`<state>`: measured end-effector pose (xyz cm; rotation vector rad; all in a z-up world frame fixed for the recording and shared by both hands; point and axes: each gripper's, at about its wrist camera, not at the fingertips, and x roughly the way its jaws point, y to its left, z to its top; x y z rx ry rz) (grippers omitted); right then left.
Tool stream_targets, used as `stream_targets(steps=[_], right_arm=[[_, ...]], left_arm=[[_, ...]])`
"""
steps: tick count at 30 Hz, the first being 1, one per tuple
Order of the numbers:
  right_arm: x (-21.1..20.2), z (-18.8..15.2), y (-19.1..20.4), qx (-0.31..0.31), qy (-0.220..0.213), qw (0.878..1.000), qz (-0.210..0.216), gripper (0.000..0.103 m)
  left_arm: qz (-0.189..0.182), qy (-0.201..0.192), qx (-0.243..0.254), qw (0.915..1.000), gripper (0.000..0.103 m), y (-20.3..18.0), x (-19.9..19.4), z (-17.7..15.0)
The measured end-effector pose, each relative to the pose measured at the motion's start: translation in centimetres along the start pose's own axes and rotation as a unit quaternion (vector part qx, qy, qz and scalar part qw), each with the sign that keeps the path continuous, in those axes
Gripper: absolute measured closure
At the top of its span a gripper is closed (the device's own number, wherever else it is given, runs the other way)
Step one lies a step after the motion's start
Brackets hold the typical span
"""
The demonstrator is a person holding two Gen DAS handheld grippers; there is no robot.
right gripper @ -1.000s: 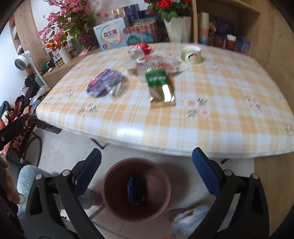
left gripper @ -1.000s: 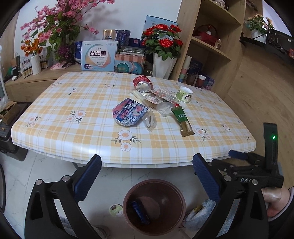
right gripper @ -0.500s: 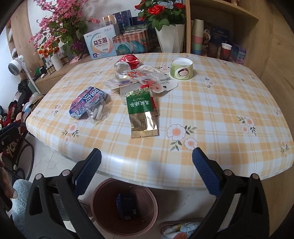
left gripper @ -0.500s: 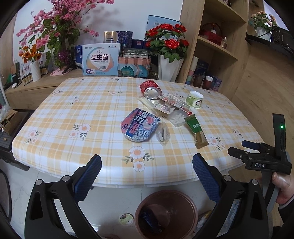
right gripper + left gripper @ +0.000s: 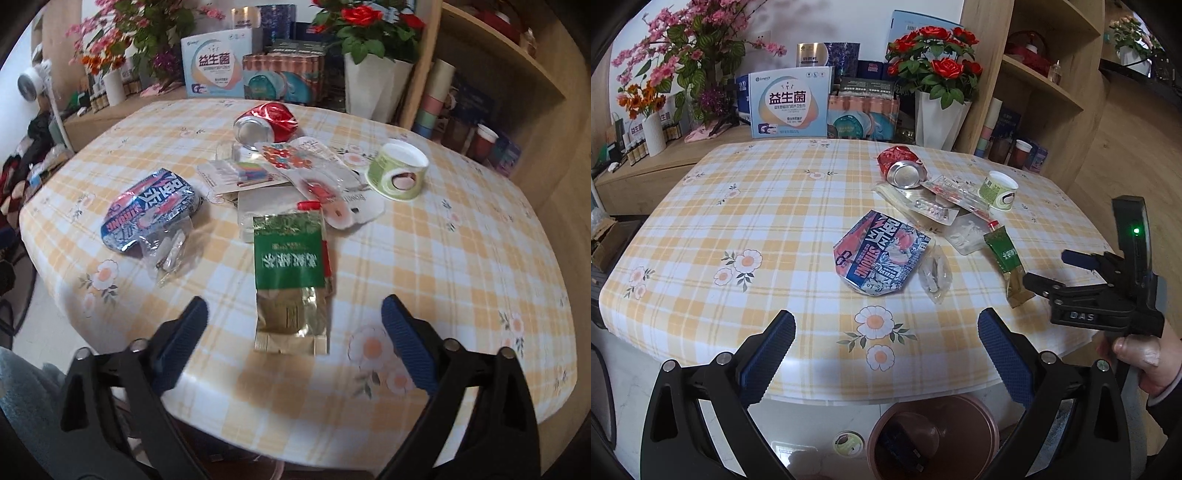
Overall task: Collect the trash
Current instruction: 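Grasp the green tea packet with the right gripper and lift it, then grasp the blue snack wrapper with the left gripper while right holds packet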
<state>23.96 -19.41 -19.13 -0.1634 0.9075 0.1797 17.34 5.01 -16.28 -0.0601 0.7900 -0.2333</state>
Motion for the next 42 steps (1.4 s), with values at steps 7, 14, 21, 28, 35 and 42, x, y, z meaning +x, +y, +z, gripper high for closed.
stream_targets(steps=[7,14,21,28,35,42], right_arm=[[4.2,1.3,0.0,0.004,0.021,1.0,0.0,0.024],[5.0,1.3,-0.7,0.012,0.032,0.999,0.024,0.051],[3.3,0.7,-2.0,0.036,0.016,0.998,0.057,0.063],[1.7,0.1,-2.9,0.059,0.003,0.995,0.082,0.073],[1.0,0.1,-3.1,0.062,-0.004,0.994,0.093,0.076],[0.9,0.2,-3.2,0.07,-0.004,0.993,0.095,0.076]], left_arm=[[-0.009,0.014,0.003,0.9999,0.006,-0.1,2.4,0.5],[-0.018,0.03,0.004,0.9994,0.006,-0.2,4.4,0.6],[-0.027,0.04,0.014,0.9988,0.006,-1.2,5.9,0.9],[-0.025,0.043,0.026,0.9984,0.006,-0.6,7.3,1.7],[-0.012,0.07,0.1,0.9925,0.006,1.6,10.3,2.6],[0.042,0.063,0.225,0.9714,0.006,-1.0,12.5,3.4]])
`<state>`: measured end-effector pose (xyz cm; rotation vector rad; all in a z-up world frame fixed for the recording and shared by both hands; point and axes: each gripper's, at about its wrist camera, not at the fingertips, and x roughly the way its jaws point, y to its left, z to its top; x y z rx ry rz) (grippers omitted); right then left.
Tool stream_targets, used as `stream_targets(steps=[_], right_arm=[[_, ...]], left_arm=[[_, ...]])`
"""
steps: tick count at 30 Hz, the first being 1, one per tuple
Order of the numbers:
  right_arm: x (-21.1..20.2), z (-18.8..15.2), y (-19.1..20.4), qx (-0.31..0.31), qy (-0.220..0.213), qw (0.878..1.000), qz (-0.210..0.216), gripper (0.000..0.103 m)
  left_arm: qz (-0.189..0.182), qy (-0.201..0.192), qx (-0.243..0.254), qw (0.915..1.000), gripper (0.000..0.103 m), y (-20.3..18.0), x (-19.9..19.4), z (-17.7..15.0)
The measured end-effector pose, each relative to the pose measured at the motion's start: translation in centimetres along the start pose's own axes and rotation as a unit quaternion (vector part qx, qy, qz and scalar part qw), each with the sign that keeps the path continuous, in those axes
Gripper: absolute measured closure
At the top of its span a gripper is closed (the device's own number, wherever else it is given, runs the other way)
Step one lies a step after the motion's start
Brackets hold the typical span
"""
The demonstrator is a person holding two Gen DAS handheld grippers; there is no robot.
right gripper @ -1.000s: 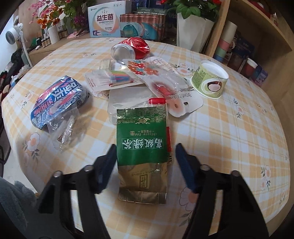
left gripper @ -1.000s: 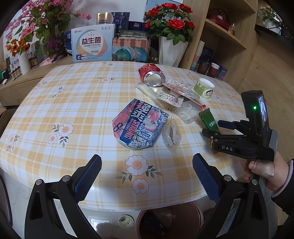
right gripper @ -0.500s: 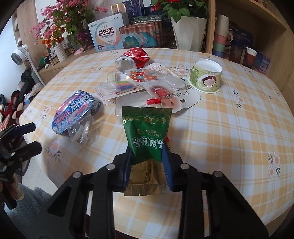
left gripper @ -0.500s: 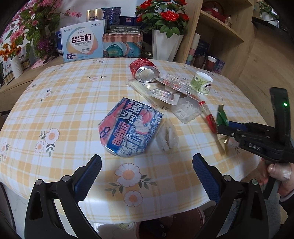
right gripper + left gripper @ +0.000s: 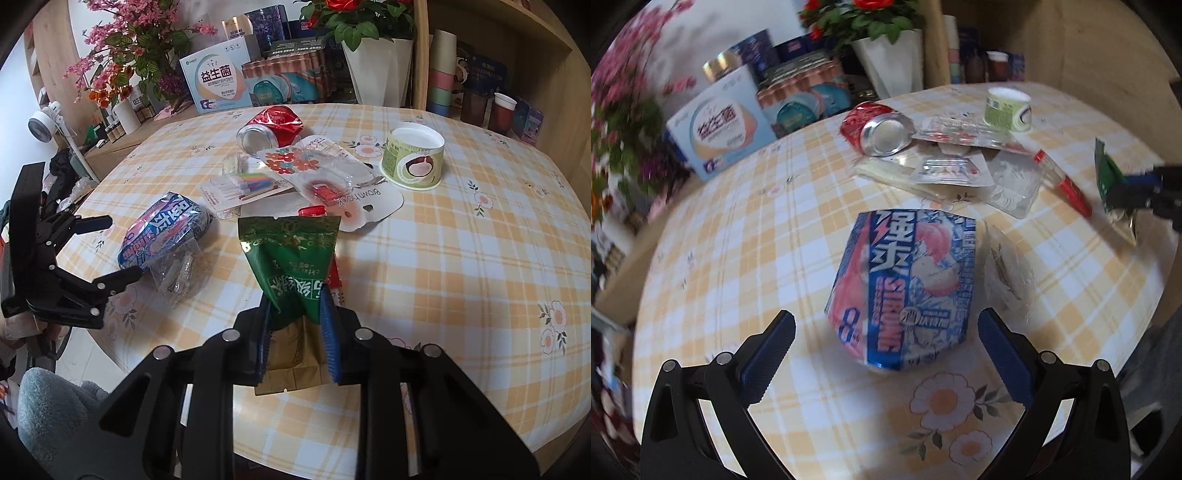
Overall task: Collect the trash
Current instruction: 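Grasp the blue snack wrapper with the left gripper while right holds packet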
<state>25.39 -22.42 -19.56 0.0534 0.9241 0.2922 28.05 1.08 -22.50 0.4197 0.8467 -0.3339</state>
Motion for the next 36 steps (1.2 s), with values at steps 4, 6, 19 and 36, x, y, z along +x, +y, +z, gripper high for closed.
stream_targets(steps=[4,6,19,36], right_arm=[[0.0,0.0,-0.3,0.006,0.001,1.0,0.0,0.076],[0.0,0.1,-0.5,0.009,0.001,1.0,0.002,0.076],[-0.8,-0.1,-1.1,0.021,-0.005,1.0,0.008,0.076],[-1.4,0.0,-0.8,0.022,-0.007,1.0,0.008,0.076]], left_arm=[[0.015,0.002,0.048,0.9987,0.007,-1.7,0.7,0.6],[0.029,0.007,0.066,0.9974,0.011,-2.3,1.2,0.7],[-0.018,-0.009,-0.004,0.9998,0.095,1.4,-1.3,3.1],[-0.059,0.027,-0.122,0.9904,0.091,6.7,-0.3,3.0]])
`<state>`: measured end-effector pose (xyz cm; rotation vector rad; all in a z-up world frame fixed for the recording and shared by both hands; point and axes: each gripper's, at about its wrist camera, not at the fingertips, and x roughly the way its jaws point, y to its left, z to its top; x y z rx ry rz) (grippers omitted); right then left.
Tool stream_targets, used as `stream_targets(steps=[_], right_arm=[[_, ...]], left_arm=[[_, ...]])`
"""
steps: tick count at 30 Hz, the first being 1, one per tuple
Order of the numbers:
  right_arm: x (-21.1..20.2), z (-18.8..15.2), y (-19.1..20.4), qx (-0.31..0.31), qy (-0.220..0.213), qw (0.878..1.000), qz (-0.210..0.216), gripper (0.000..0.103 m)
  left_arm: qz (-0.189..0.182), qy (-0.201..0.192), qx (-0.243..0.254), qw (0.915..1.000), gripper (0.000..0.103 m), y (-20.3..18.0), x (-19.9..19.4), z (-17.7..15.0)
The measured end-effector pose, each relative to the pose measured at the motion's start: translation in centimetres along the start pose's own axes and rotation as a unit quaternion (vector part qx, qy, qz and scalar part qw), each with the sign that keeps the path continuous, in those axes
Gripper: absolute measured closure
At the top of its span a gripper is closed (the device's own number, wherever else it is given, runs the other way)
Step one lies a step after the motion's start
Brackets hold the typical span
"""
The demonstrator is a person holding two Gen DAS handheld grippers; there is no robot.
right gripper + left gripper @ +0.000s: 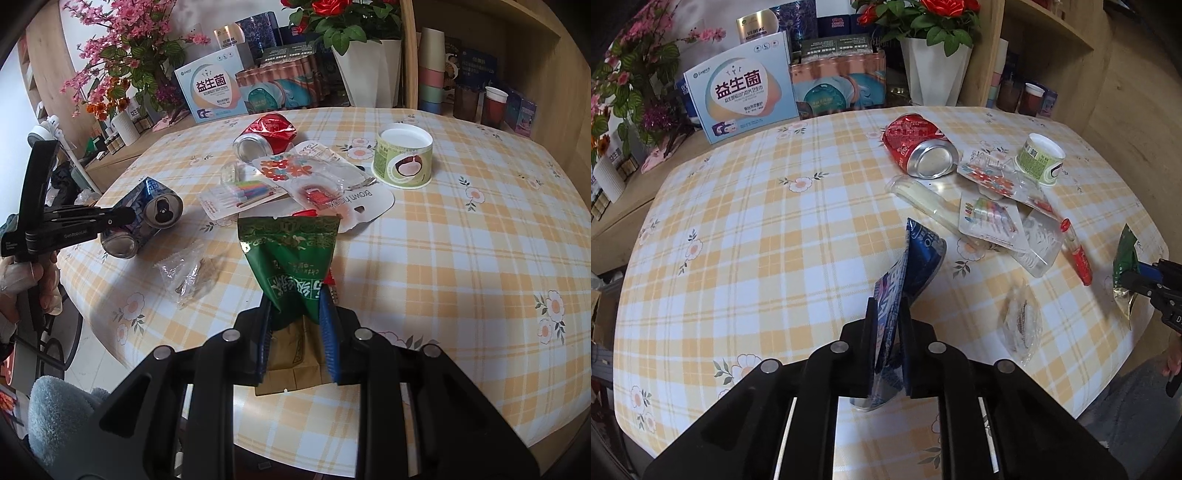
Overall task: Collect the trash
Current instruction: 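Grasp the blue snack wrapper with the left gripper while right holds packet, then drop the green packet into the bin while left gripper carries the wrapper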
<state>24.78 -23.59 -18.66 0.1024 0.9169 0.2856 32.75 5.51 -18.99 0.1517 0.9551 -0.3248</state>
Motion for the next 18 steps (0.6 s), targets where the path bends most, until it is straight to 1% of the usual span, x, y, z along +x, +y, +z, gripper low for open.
stream_targets(steps=[4,7,18], right_arm=[[-0.5,0.2,-0.1,0.0,-0.005,1.0,-0.002,0.077],[-1.0,0.4,0.1,-0.002,-0.01,1.0,0.0,0.077],[-3.8,0.0,1.9,-0.011,-0.029,1.0,0.004,0.077]], left_arm=[[0.006,-0.005,0.003,1.0,0.095,-0.4,-0.4,-0.2],[0.002,-0.012,0.006,0.9999,0.095,-0.8,-1.2,-0.3],[0.003,-0.047,0.02,0.9987,0.095,-2.2,-5.6,-0.5]])
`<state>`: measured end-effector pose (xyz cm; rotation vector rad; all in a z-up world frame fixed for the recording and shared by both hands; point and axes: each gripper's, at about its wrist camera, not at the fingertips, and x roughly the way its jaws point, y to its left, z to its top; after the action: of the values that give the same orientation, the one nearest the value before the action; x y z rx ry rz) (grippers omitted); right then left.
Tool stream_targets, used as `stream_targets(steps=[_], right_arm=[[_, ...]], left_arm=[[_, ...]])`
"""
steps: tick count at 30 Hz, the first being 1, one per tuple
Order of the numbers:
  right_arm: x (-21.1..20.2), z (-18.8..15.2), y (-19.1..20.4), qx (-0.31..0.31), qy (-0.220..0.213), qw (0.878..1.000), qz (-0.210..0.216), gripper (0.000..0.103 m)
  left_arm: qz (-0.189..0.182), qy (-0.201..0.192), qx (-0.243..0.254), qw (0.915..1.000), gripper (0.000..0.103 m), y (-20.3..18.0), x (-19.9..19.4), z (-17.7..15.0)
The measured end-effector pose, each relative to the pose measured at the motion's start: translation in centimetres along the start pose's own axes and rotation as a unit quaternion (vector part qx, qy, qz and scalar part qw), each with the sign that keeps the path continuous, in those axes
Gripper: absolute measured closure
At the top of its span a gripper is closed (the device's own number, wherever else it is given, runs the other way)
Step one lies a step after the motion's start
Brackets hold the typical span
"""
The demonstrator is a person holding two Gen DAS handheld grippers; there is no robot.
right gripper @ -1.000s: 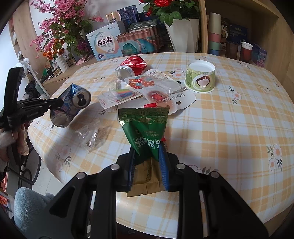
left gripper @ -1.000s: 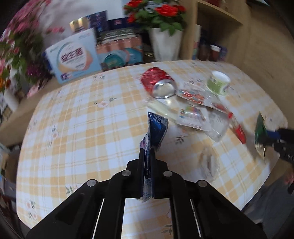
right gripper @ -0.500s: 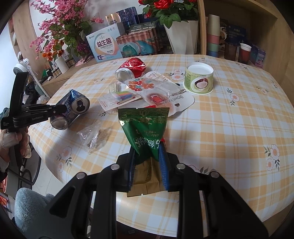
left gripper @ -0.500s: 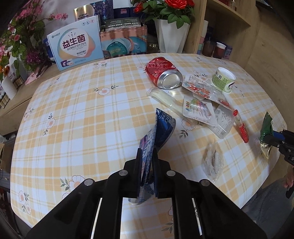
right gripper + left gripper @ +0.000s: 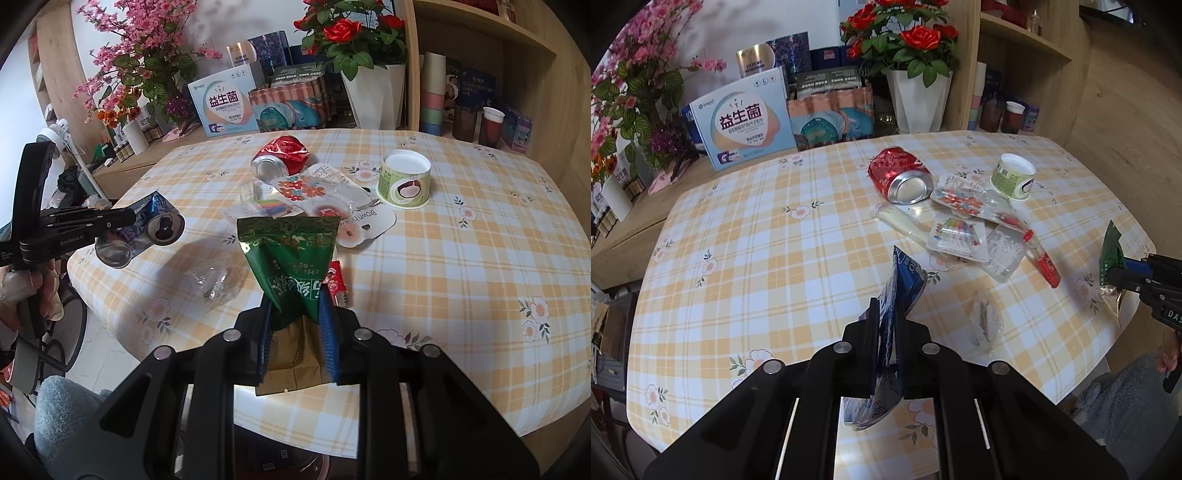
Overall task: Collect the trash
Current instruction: 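Drop the green packet into the bin while left gripper carries the wrapper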
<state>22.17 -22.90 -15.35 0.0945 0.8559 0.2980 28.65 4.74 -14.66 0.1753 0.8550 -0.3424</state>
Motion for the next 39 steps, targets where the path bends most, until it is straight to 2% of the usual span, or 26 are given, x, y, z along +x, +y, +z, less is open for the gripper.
stream_targets(steps=[7,13,21,26,32,39], right_arm=[[-2.3,-0.8,1.3,-0.001,-0.011,1.0,0.008,0.077],[-4.5,-2.5,2.7,-0.001,-0.014,1.0,0.022,0.077],[-5.3,-7.3,3.8,0.007,0.023,0.999,0.034,0.077],[-5.4,-10.1,4.2,0.011,0.052,0.998,0.038,0.077],[-5.1,-13.2,4.9,0.029,0.091,0.993,0.062,0.076],[-5.0,-14.3,6.1,0.029,0.109,0.99,0.079,0.066]], left_arm=[[-0.017,-0.027,-0.006,0.9995,0.095,-1.5,-3.5,-0.3],[-0.051,-0.068,-0.026,0.9961,0.095,-3.7,-7.5,-1.7],[-0.088,-0.087,-0.043,0.9914,0.095,-7.2,-11.0,-4.8],[-0.095,-0.094,-0.049,0.9898,0.095,-8.5,-12.7,-6.5],[-0.105,-0.105,-0.068,0.9866,0.095,-9.1,-14.6,-8.3],[-0.106,-0.115,-0.071,0.9851,0.095,-9.6,-16.2,-9.7]])
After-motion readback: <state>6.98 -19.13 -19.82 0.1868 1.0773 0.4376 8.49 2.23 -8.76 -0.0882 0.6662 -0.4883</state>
